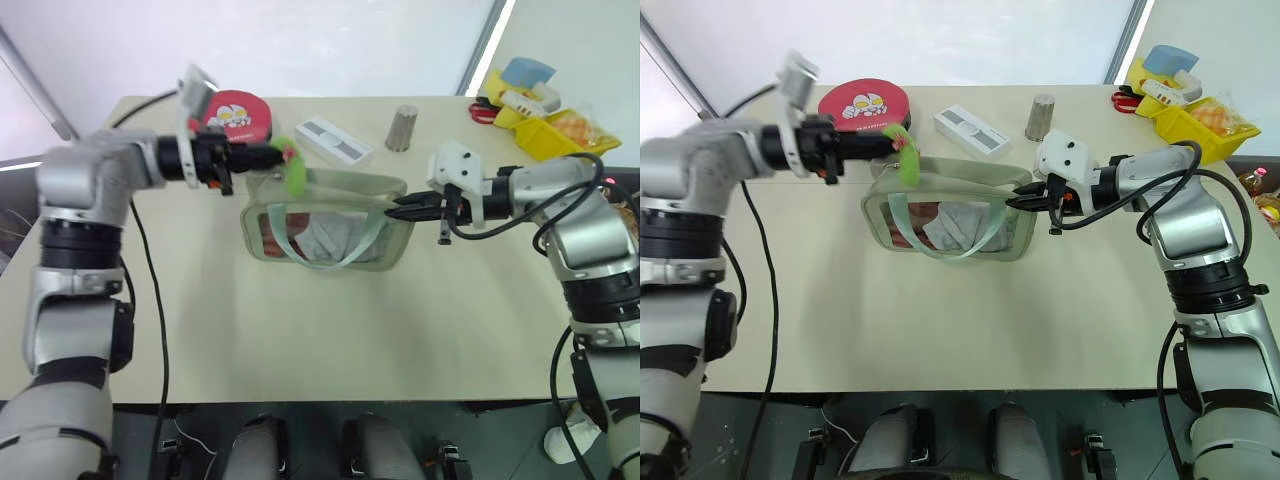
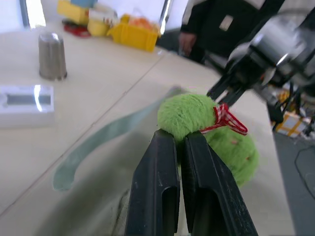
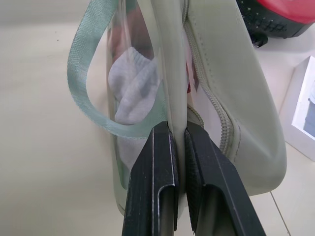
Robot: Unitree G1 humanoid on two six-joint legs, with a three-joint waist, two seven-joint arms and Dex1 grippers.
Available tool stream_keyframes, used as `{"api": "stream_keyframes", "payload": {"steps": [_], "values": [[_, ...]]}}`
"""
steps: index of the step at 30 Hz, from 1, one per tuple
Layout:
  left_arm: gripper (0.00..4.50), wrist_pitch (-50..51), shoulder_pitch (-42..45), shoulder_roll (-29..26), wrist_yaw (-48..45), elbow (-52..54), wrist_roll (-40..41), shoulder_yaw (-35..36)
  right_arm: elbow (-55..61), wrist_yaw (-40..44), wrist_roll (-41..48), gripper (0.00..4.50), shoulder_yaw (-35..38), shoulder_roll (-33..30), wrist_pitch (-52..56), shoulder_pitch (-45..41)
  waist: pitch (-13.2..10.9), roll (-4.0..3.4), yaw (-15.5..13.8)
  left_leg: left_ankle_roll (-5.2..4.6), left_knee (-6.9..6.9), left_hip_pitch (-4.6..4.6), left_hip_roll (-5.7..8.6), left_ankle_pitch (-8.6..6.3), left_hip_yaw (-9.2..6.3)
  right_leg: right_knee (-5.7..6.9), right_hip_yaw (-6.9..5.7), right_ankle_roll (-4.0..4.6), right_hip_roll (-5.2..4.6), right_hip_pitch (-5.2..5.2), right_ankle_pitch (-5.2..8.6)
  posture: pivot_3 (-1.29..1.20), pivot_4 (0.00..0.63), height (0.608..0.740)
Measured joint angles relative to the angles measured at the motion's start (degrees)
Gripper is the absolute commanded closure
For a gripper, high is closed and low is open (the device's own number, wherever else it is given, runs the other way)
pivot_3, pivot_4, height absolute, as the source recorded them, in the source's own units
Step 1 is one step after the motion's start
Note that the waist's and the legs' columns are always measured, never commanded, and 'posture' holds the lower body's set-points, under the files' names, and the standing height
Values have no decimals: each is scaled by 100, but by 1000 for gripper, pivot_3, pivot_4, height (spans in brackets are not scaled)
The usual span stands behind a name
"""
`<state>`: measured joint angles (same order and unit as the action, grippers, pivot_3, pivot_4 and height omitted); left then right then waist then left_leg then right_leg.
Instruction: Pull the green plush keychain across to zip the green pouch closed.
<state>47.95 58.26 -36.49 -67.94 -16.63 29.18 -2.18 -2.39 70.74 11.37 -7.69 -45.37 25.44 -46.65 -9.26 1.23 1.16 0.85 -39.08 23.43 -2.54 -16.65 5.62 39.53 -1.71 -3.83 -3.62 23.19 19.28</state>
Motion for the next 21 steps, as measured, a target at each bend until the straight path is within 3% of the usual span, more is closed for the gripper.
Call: {"api": "stream_keyframes", "payload": {"steps": [3,10,16,21], "values": [[3480,-147,-33,4,114,35,-112,-34,-10,-19,-2,4500,0,2,-6,0,0,0,-11,0,0,0,0,0,0,0,0,0,0,0,0,0,150,740],[35,-184,28,-69,433,39,-171,150,-147,-72,-50,4500,-3,100,-79,-51,0,0,1,0,0,0,0,0,0,0,0,0,0,0,0,0,150,740],[35,94,48,-1072,13,676,-27,288,-227,-66,-70,4500,-13,167,-175,-74,0,0,40,0,0,0,-2,0,-1,2,1,0,2,1,0,0,150,740],[35,187,-444,-1618,-202,1156,36,337,-301,-57,-106,4500,-11,175,-238,-94,0,-1,18,0,0,-2,-2,0,-1,2,1,0,1,-1,0,0,150,740]]}}
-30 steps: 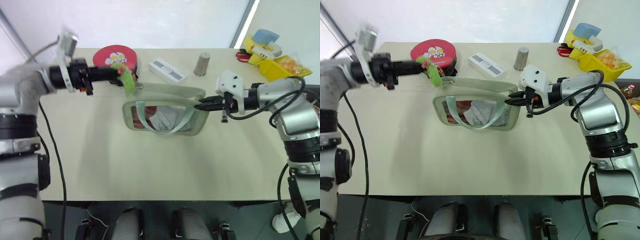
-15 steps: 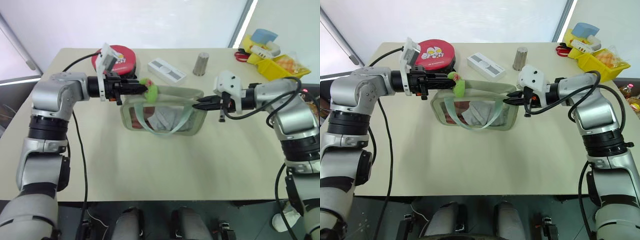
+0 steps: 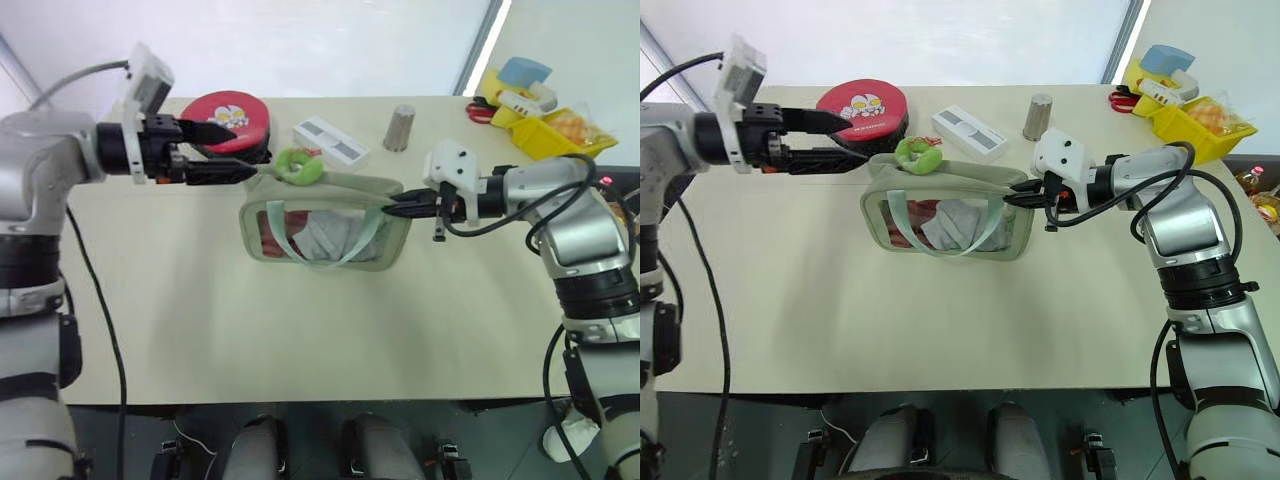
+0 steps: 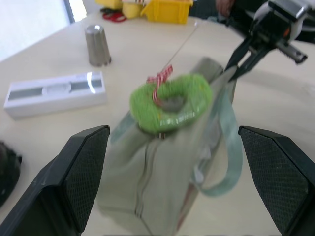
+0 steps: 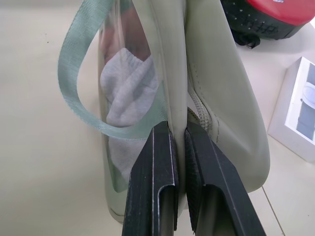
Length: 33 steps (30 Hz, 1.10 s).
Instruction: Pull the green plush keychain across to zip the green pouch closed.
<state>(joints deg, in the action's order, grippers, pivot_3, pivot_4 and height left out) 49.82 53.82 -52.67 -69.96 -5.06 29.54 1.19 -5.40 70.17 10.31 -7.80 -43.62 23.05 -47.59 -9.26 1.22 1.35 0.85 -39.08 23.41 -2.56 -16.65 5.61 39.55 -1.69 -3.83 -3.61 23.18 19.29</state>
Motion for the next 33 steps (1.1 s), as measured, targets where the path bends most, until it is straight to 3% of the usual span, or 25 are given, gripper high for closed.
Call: {"api": "stream_keyframes", "payload": {"steps": [6,13,18,21,28,33], "values": [[35,-295,-982,-476,-115,358,-130,2,-76,25,-8,4500,0,1,-30,-19,0,0,-22,-1,0,0,0,0,0,0,1,0,-1,-1,0,0,150,740],[35,-583,-1268,329,616,516,-315,-58,-56,46,-3,4500,-3,6,-6,-21,0,1,-31,-5,0,1,0,-3,0,-1,0,0,-2,-1,0,0,150,740],[35,-631,-1294,470,715,692,-305,-150,-59,50,-5,4500,-9,12,22,-32,0,0,-19,-5,0,0,-2,-3,1,0,1,0,0,0,0,0,150,740],[782,-632,-1298,471,752,692,-297,-149,-82,46,-16,4500,-33,13,33,-81,0,0,-26,-5,0,1,-2,-3,1,0,0,0,0,0,0,0,150,740],[4322,-638,-1318,524,799,637,-278,-142,-63,4,-10,4500,-33,18,145,-81,0,0,-31,-5,0,1,-2,-3,1,0,0,0,0,0,0,0,150,740],[4461,-637,-1321,558,833,636,-281,-143,-42,-4,3,4500,-33,18,230,-85,0,0,-34,-5,0,1,-2,-3,1,0,0,0,0,0,0,0,150,740]]}}
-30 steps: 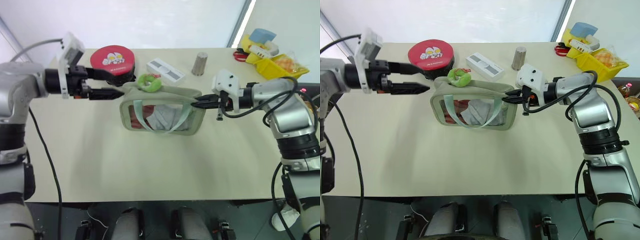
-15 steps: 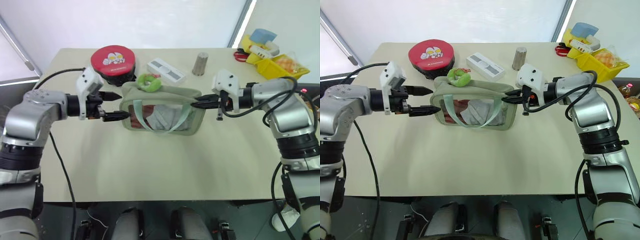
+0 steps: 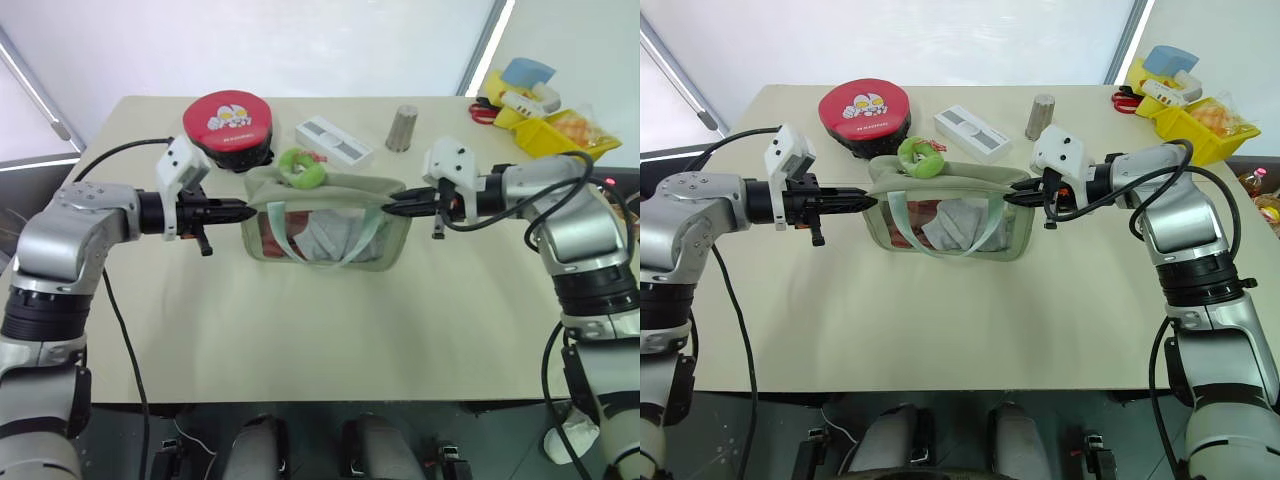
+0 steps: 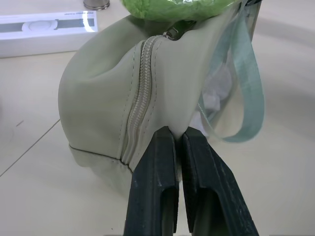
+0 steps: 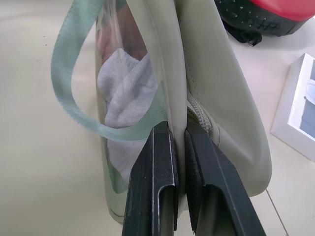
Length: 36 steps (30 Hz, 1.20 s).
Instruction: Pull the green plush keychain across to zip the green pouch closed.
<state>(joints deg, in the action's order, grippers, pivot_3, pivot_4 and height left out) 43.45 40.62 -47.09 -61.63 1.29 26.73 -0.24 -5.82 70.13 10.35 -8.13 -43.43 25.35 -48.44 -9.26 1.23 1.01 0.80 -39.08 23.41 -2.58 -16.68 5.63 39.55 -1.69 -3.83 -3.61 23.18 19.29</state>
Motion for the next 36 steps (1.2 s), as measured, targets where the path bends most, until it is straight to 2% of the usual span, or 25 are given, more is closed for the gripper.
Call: {"api": "stream_keyframes", "payload": {"steps": [2,3,4,7,12,17,19,24,36], "values": [[4461,-2,-29,0,4,23,3,3,8,5,17,4500,0,2,72,-6,0,0,0,0,0,0,0,0,0,0,0,0,0,0,0,0,150,740],[4500,-2,-46,1,10,47,4,5,10,13,33,3697,2,2,103,-7,0,0,-1,0,0,0,0,0,0,0,0,0,0,-1,0,0,150,740],[4500,-1,-59,1,31,83,4,6,11,49,85,3415,3,0,213,-18,0,0,-5,0,0,0,0,0,0,0,0,0,0,-1,0,0,150,740],[4500,1,-85,17,72,135,7,19,3,154,233,2027,2,0,527,-161,0,0,-12,0,0,0,0,0,0,0,0,0,-1,-1,0,0,150,740],[4500,11,-145,76,93,224,23,55,-196,175,978,2027,312,210,1784,-1184,0,-1,-11,0,1,0,0,0,0,0,-1,0,-1,0,0,0,150,740],[4500,12,-144,135,113,231,22,54,-667,-794,1357,2027,795,1157,2682,-1962,2,3,-21,0,1,1,2,0,0,0,-1,0,-3,-2,0,0,150,740],[4500,12,-140,166,120,231,23,53,-924,-1190,1297,2027,710,1510,2763,-1979,2,3,-33,0,1,5,5,0,1,1,-2,0,-6,-1,0,0,150,740],[4500,15,-133,178,154,237,22,55,-1498,-1610,1082,2027,413,1829,2781,-2080,2,2,-26,0,2,8,9,0,1,0,-2,0,-8,0,0,0,150,740],[4500,142,-293,164,289,513,52,154,-1922,-1277,797,2027,-147,1934,2671,-2262,2,3,-12,-1,4,8,8,-1,-1,0,-2,0,-7,1,0,0,150,740]]}}
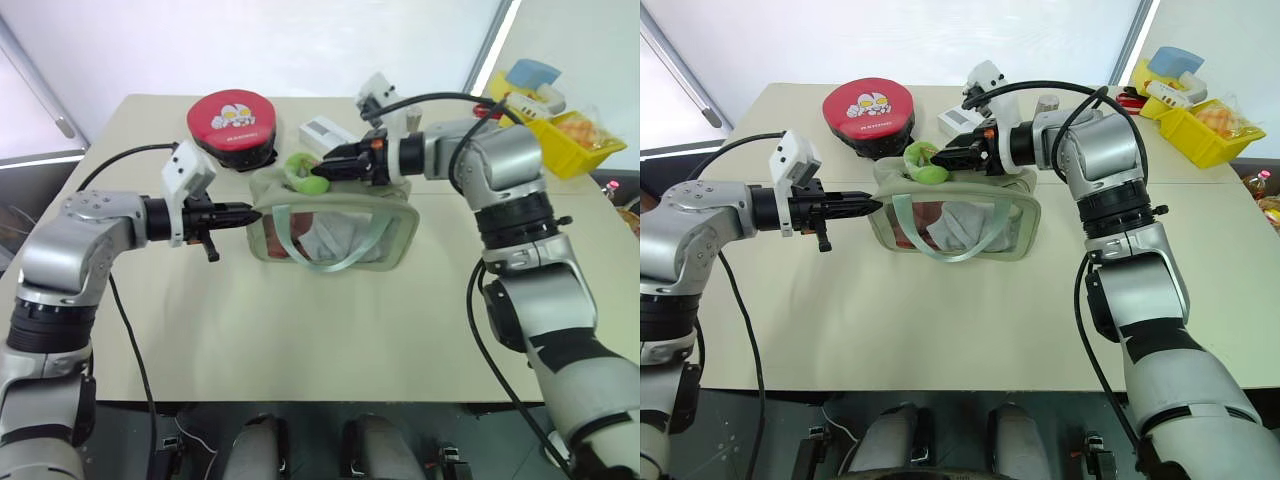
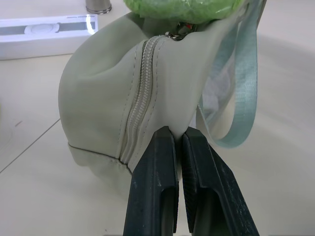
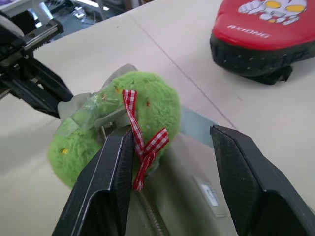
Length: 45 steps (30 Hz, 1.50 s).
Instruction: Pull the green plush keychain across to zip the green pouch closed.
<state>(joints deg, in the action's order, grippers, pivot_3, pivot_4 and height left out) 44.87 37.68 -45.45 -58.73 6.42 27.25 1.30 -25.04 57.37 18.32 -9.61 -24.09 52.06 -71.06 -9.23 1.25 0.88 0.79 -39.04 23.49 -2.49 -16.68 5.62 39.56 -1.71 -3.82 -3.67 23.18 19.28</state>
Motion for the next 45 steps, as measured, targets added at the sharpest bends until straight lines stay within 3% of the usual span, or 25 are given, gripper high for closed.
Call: {"api": "stream_keyframes", "payload": {"steps": [7,10,13,14,22,36,39,45], "values": [[4500,66,-17,0,90,49,43,7,-239,136,-218,2027,-204,32,-296,-39,0,0,0,0,0,0,0,0,0,0,0,0,0,0,0,0,150,740],[4500,62,-27,1,126,53,50,13,-325,137,-237,2897,-200,75,-341,-87,0,0,4,0,0,0,0,0,0,0,0,0,0,0,0,0,150,740],[4500,48,-27,1,142,53,50,12,-349,141,-234,4369,-185,86,-361,-90,0,0,4,0,0,0,0,0,0,-1,0,0,0,0,0,0,150,740],[4500,43,-27,1,142,52,50,12,-352,144,-233,4450,-183,85,-359,-90,0,0,5,0,1,0,0,0,0,0,0,0,0,0,0,0,150,740],[4500,-72,-26,75,144,33,47,-16,-88,121,-112,4450,-61,-76,-8,-90,-1,-1,-7,0,3,0,0,0,0,-1,0,0,-1,1,0,0,150,740],[4500,-269,26,335,339,150,167,-133,1338,-111,-42,4450,-69,-1389,-51,358,-3,-3,13,-1,7,5,-1,-1,-1,-5,1,0,0,10,0,0,150,740],[4500,-268,-135,269,388,-68,150,-59,1340,-467,-373,4450,217,-2178,-120,529,-4,0,-24,-3,6,7,0,-2,0,-11,-1,0,-3,6,0,0,150,740],[4500,-310,-8,343,391,-151,91,-136,1387,-674,-440,4450,372,-2227,-110,719,-2,-7,30,-4,8,-4,-7,-2,1,-9,4,0,7,2,0,0,150,740]]}}
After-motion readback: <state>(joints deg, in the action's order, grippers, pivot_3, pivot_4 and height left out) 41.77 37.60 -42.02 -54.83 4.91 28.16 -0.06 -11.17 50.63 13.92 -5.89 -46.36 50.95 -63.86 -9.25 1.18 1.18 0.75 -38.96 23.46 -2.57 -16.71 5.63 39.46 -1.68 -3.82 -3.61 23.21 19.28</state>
